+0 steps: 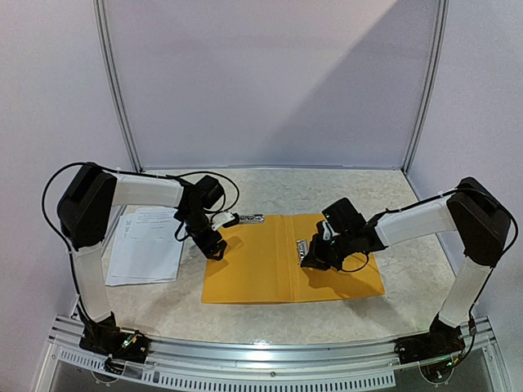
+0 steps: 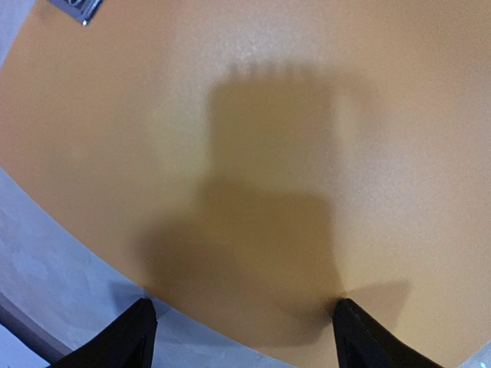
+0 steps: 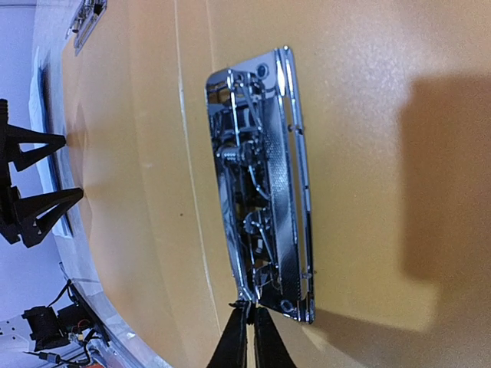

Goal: Put the files into the folder
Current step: Move the folder to the center of the board.

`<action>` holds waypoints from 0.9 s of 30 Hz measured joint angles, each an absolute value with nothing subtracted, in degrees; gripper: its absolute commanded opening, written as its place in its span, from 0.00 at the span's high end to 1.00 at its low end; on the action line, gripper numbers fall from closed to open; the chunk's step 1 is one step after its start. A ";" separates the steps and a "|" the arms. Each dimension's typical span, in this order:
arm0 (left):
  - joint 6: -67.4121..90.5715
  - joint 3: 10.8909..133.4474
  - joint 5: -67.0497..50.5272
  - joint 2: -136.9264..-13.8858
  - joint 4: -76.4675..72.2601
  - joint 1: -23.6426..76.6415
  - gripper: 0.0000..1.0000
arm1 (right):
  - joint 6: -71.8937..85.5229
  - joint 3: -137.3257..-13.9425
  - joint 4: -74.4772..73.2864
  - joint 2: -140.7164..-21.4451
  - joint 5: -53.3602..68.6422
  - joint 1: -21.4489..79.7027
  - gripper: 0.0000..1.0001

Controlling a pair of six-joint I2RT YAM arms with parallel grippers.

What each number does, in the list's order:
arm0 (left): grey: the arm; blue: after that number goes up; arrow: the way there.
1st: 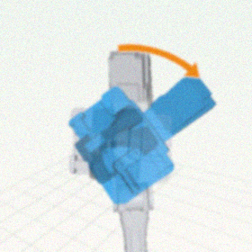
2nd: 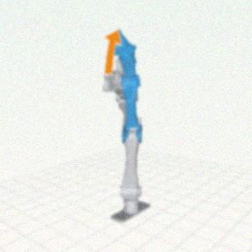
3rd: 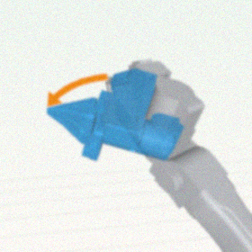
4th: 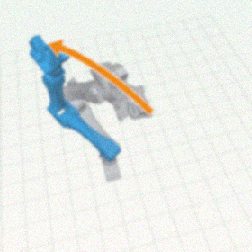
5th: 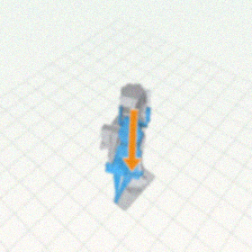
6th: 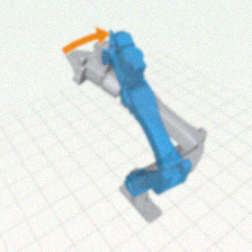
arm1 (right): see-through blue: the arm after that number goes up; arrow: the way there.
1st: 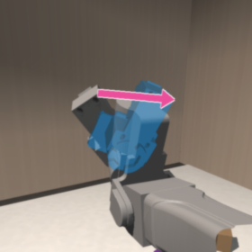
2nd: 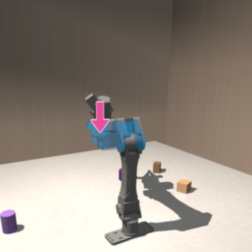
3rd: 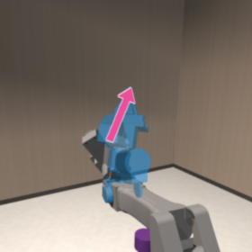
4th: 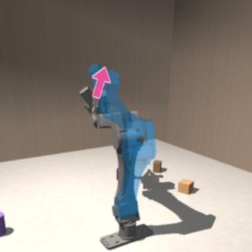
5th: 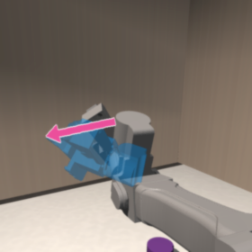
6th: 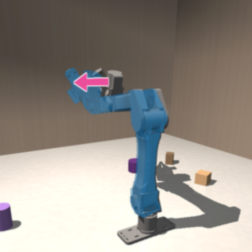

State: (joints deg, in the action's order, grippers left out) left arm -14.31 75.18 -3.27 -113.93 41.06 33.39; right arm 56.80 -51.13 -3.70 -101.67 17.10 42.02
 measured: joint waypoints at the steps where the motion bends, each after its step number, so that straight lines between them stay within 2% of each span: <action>1: -14.31 75.18 -3.20 -113.95 41.06 33.43 0.18 | 56.82 -51.13 -3.33 -101.75 17.19 41.82 0.96; 15: -14.22 75.88 -2.74 -114.45 41.71 33.80 0.18 | 57.74 -49.47 1.78 -103.18 20.05 40.40 0.98; 27: -14.06 76.40 -2.70 -114.80 41.85 34.26 0.18 | 58.24 -47.81 5.17 -103.59 22.94 40.03 0.95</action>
State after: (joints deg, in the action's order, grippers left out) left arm -14.06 76.40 -2.70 -114.80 41.85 34.26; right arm 58.24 -47.81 5.17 -103.59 22.94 40.03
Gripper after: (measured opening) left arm 0.820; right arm 0.054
